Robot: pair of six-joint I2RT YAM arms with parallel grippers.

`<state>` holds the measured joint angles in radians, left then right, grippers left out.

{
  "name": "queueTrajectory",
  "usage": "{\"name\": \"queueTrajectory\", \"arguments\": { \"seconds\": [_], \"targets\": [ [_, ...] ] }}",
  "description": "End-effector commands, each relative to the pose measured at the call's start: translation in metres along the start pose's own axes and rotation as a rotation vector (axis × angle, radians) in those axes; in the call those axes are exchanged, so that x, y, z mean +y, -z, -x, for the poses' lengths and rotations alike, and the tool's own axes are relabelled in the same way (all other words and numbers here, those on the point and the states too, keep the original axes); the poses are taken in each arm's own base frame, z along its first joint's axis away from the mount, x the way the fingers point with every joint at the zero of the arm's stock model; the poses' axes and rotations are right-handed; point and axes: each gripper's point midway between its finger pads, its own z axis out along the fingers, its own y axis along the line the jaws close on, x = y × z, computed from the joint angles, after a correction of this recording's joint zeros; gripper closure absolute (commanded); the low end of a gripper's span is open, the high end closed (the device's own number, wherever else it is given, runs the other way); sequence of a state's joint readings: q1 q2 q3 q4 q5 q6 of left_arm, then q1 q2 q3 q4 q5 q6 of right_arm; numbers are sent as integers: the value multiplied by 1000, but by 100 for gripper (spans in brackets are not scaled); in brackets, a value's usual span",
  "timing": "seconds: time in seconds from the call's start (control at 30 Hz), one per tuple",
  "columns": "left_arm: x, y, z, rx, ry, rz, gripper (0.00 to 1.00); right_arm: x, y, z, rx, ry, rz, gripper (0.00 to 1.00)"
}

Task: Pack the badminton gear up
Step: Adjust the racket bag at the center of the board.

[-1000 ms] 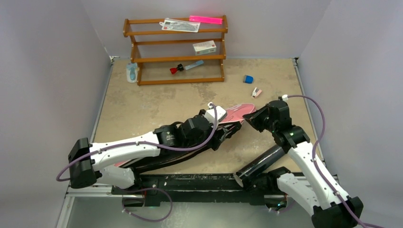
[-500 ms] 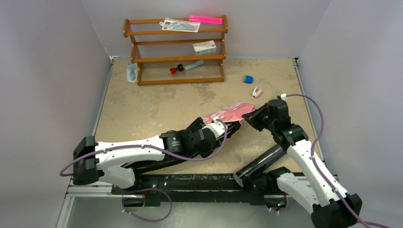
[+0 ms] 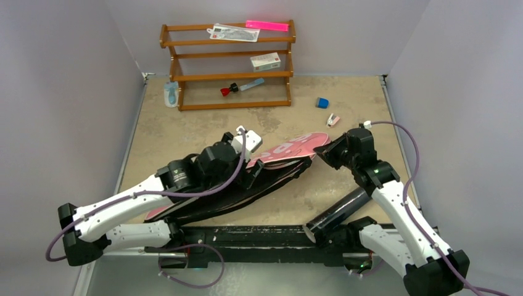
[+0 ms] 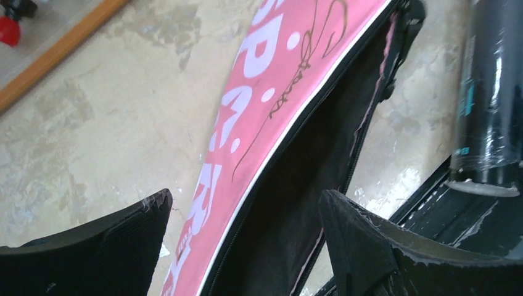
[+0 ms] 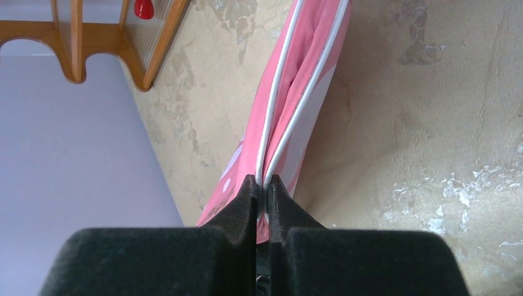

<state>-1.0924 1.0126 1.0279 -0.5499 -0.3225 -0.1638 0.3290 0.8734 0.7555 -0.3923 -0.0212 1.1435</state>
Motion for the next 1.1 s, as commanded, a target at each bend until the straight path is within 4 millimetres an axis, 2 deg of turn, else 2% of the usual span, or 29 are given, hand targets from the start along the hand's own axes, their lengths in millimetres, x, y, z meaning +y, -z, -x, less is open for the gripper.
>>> {"name": "queueTrajectory", "arguments": {
  "seconds": [0.0,0.13,0.23,0.33,0.5,0.67,0.77,0.93,1.03,1.07],
  "targets": [
    [-13,-21,-42,199,-13,-88,12,24,6,4,-5,16,89,100],
    [-25,-39,-67,325,-18,-149,15,26,8,4,-7,20,98,100],
    [-46,-33,-57,297,-21,-286,17,25,10,5,-11,20,99,100],
    [-59,-20,-47,219,-36,-392,17,24,10,4,-11,18,96,100],
    [-43,-25,-59,217,-78,-297,19,23,9,3,-6,17,95,100],
    [-49,-27,-73,244,-190,-231,19,25,8,4,-2,16,94,100],
    [-42,-34,-86,299,-258,-128,22,28,9,4,0,14,97,100],
    [-20,-40,-97,356,-315,38,39,32,9,6,-2,18,101,100],
    [-7,-40,-100,377,-333,124,55,34,9,8,-8,26,103,100],
    [-3,-40,-101,382,-337,148,64,35,10,9,-11,28,103,100]
  ]
}}
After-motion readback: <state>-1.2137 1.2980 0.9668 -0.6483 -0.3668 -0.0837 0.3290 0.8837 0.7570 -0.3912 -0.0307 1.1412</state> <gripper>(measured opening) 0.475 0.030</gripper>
